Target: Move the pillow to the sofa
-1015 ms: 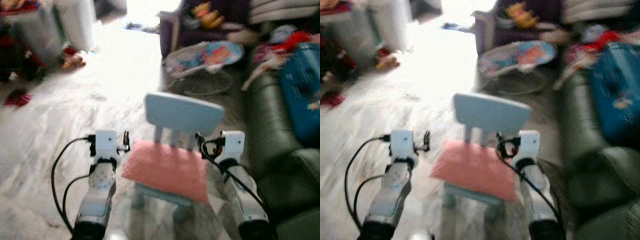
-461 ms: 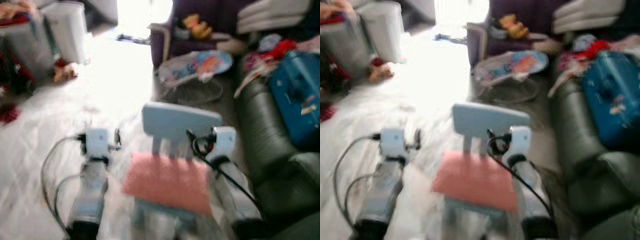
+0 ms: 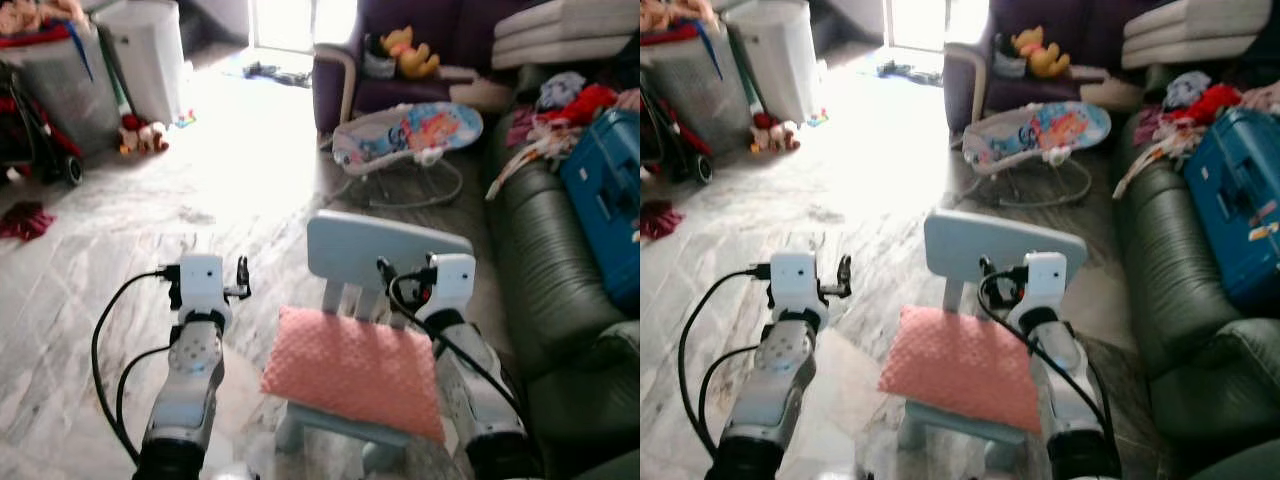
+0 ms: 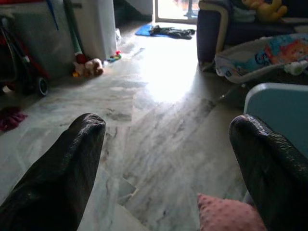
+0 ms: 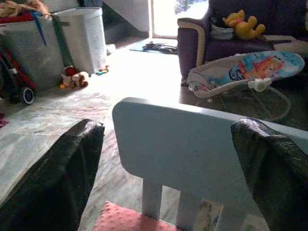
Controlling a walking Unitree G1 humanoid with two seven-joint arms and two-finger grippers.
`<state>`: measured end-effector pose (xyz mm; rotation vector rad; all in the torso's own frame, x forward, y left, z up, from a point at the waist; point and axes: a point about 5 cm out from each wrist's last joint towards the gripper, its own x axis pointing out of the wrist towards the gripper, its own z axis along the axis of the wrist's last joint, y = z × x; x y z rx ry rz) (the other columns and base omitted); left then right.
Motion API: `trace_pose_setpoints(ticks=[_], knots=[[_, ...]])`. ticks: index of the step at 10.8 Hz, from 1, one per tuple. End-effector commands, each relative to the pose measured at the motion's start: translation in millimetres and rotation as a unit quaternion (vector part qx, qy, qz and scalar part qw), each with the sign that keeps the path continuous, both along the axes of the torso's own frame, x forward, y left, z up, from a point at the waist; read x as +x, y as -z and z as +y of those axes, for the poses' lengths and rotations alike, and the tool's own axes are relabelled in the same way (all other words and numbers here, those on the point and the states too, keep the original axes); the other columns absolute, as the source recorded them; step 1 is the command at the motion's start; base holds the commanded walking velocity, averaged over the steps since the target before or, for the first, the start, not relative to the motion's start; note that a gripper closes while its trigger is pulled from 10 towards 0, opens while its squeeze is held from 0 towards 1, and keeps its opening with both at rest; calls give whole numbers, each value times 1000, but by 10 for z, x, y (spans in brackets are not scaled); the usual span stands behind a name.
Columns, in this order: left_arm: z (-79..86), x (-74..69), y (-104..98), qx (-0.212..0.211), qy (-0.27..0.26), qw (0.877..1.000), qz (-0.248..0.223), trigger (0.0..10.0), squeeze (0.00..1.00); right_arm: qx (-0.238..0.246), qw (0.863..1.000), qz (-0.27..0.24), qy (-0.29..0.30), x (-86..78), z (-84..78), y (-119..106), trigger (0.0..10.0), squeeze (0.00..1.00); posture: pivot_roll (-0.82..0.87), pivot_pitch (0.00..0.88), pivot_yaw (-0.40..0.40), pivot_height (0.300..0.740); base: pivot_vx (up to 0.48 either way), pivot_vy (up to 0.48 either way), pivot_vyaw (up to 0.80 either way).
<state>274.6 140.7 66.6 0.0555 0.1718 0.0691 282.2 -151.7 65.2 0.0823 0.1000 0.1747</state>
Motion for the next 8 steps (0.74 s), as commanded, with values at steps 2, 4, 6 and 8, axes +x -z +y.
trace_pose_setpoints(ticks=[2, 4, 6, 8], knots=[[-91, -30, 36, -5, 26, 1000, 13, 10000, 0, -1, 1000, 6, 22, -49, -101, 22, 10000, 0, -75, 0, -18, 740, 0, 0, 0], [-78, 17, 3, -4, 30, 999, 10, 10000, 0, 1, 1000, 13, 16, -98, -31, 57, 10000, 0, -71, 0, -10, 740, 0, 0, -400], [-53, 35, -12, -1, 33, 999, 9, 10000, 0, 6, 1000, 10, 20, -83, 1, 45, 10000, 0, -56, 0, 4, 740, 0, 0, -800], [-51, 17, -20, 1, 40, 999, 9, 10000, 0, 8, 1000, 10, 24, -80, -1, 50, 10000, 0, -44, 0, -3, 740, 0, 0, -800]])
